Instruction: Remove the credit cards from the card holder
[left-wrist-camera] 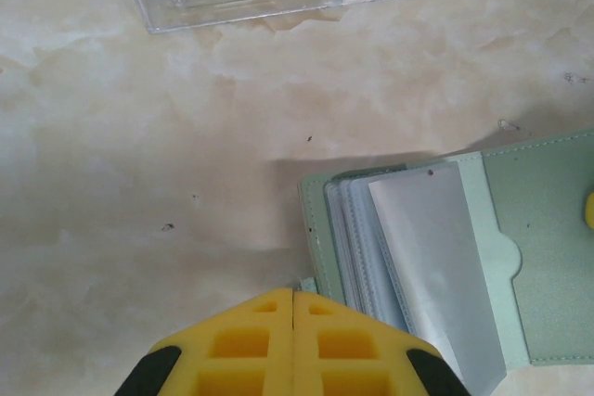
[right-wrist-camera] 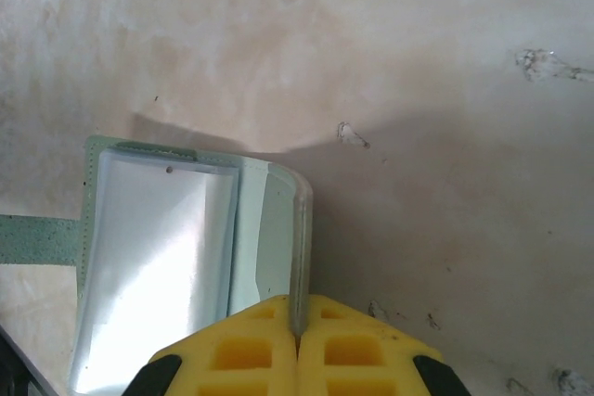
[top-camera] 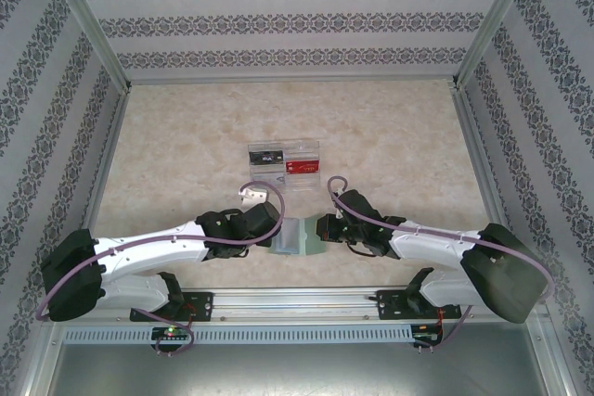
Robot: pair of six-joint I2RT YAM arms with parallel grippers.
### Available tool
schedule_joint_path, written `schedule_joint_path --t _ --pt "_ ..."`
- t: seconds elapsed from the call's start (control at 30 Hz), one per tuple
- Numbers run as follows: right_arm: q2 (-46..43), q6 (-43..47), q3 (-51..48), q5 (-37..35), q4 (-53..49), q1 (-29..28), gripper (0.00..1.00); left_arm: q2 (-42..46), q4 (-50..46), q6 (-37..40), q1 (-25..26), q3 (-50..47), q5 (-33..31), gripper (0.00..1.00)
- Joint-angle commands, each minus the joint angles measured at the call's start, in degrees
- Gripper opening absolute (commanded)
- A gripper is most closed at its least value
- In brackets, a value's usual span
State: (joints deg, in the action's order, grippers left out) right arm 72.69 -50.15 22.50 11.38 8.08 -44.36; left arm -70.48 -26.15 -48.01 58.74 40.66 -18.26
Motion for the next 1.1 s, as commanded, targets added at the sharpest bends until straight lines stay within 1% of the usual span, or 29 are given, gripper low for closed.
schedule_joint_path --t 0.0,0.03,0.1,0.17,0.2,0.27,0.3,0.33,0.47,0.7,0.8,0.9,0.93,1.07 --pt "0.3 0.6 -0.7 -0.9 1.1 0.4 0.0 0.8 -0.5 0.0 -0.6 0.4 -0.8 0.0" --pt "0.2 0.6 -0.7 -1.0 1.1 0.4 0.0 0.8 -0.8 0.1 -0.6 0.4 -0.8 0.01" --pt "0.1 0.6 -0.6 -1.0 1.0 0.3 0.0 1.3 -1.4 0.4 -0.6 0.9 0.1 0.27" --pt "0.0 0.5 -0.7 -0.9 1.0 0.2 0.0 2.0 -2.0 0.7 -0.5 1.5 1.0 0.35" --pt "0.0 0.5 -0.7 -1.0 1.0 0.1 0.0 2.6 -2.5 0.6 -0.5 1.9 1.0 0.41" --pt "-0.1 0.4 -0.6 -1.1 0.9 0.0 0.0 4.0 -3.8 0.2 -0.5 2.4 0.5 0.56" --pt "-0.1 0.3 -0.6 -1.1 1.0 -0.1 0.0 4.9 -4.4 0.0 -0.5 2.7 0.3 0.6" --pt "-0.1 0.4 -0.6 -1.1 1.0 0.0 0.0 5.7 -4.7 -0.1 -0.5 2.8 0.1 0.63" --pt "-0.3 0.2 -0.5 -1.2 0.9 -0.3 0.0 8.6 -4.5 -1.1 -0.4 2.8 1.4 0.64" --pt "-0.3 0.1 -0.2 -1.3 0.8 -0.6 0.0 10.9 -4.8 -1.9 -0.4 3.0 1.1 0.76" --pt "-0.5 0.1 -0.3 -1.4 0.6 -0.6 0.0 11.3 -0.9 -1.2 -0.4 1.5 4.3 0.74" --pt "-0.6 0.1 -0.3 -1.6 0.6 -0.7 0.0 10.1 7.1 -2.1 -0.4 -1.6 9.6 0.62" --pt "-0.6 0.1 -0.3 -1.6 0.6 -0.7 0.0 8.9 10.0 -2.7 -0.4 -2.6 11.1 0.6" --pt "-0.6 0.1 -0.2 -1.5 0.7 -0.7 0.0 3.8 18.4 -4.6 -0.4 -4.8 15.7 0.57"
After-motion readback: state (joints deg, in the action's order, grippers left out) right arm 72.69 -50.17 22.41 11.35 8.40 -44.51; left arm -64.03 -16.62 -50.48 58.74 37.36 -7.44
